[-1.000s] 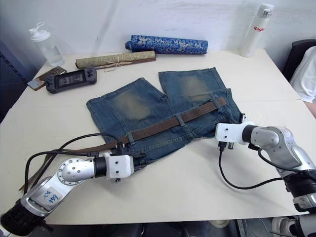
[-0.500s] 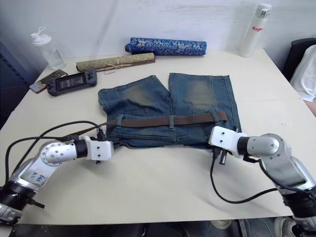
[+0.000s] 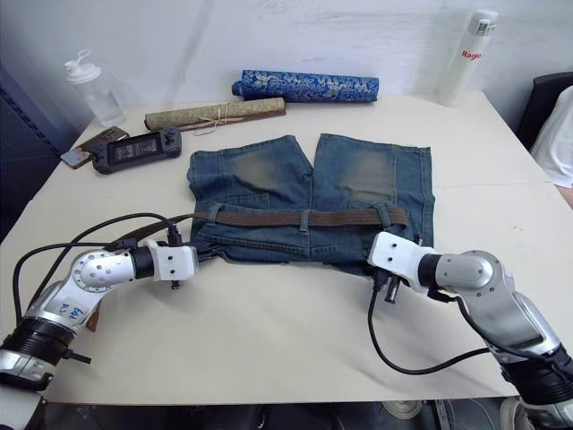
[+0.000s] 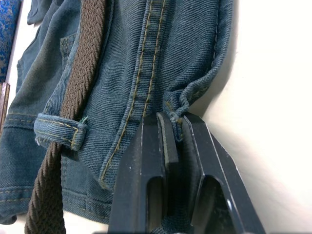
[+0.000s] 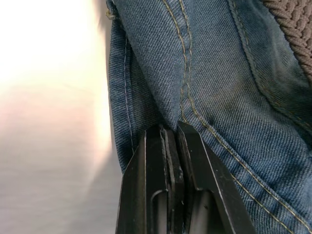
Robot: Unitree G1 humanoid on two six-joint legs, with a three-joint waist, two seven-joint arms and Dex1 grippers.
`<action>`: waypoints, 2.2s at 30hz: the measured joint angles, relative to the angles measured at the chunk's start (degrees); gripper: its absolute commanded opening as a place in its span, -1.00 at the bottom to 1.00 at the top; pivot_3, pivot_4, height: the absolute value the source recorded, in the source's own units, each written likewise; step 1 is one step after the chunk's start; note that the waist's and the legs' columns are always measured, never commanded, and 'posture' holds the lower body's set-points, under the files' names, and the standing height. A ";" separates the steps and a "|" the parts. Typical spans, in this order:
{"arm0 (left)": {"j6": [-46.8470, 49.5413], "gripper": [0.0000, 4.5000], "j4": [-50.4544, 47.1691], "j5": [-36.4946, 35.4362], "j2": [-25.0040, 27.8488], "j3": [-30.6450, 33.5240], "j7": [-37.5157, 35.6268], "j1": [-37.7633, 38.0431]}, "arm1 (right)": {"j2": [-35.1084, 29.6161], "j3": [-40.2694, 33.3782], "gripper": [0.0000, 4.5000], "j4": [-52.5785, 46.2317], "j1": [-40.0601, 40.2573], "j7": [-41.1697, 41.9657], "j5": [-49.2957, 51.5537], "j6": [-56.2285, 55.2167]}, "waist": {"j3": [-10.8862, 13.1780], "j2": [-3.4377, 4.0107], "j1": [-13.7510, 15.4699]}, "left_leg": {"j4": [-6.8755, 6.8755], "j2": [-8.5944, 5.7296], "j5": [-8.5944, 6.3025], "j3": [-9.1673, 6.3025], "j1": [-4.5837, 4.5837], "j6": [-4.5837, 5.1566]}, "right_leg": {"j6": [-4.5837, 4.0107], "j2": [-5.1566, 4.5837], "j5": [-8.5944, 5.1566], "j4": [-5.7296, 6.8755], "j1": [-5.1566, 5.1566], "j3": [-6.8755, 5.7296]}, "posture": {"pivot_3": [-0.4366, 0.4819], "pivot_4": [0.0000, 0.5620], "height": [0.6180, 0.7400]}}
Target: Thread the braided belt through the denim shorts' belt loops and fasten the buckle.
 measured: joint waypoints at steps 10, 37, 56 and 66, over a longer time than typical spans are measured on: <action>0.82 -0.47 0.41 0.36 -3.19 1.13 -1.53 -0.35 | 0.67 3.36 -1.00 11.22 -6.50 -3.25 -6.40 -9.97 | -0.06 0.08 0.60 | 0.05 -0.09 0.00 0.05 -0.05 0.00 | 0.14 -0.06 0.07 -0.03 0.00 0.05 | -0.05 -0.47 -0.68; 52.45 0.28 28.17 -30.28 -4.81 13.15 -30.77 -27.90 | 11.24 -6.08 0.89 56.49 -48.78 1.82 14.42 34.74 | 1.04 -0.39 -2.89 | -0.67 -0.10 0.25 -0.12 -0.44 -0.48 | 0.09 -0.03 0.07 -0.59 -0.45 -0.17 | -0.05 -0.47 -0.68; 45.29 -0.67 41.90 -19.02 -10.32 12.54 -36.34 -31.81 | 13.05 -1.33 -0.95 71.73 -51.91 11.03 7.21 26.34 | 1.04 -0.40 -4.34 | -0.65 -0.07 0.59 -0.04 -0.30 -0.76 | 0.37 -0.03 0.36 -0.50 -0.48 -0.09 | -0.05 -0.47 -0.68; 41.41 -0.95 42.52 -17.10 -11.20 13.89 -35.34 -32.65 | 12.91 -1.74 -1.00 70.56 -51.66 13.11 6.90 22.53 | 1.04 -0.41 -4.26 | -0.62 -0.07 0.60 -0.04 -0.32 -0.79 | 0.38 -0.04 0.37 -0.48 -0.48 -0.08 | -0.05 -0.47 -0.68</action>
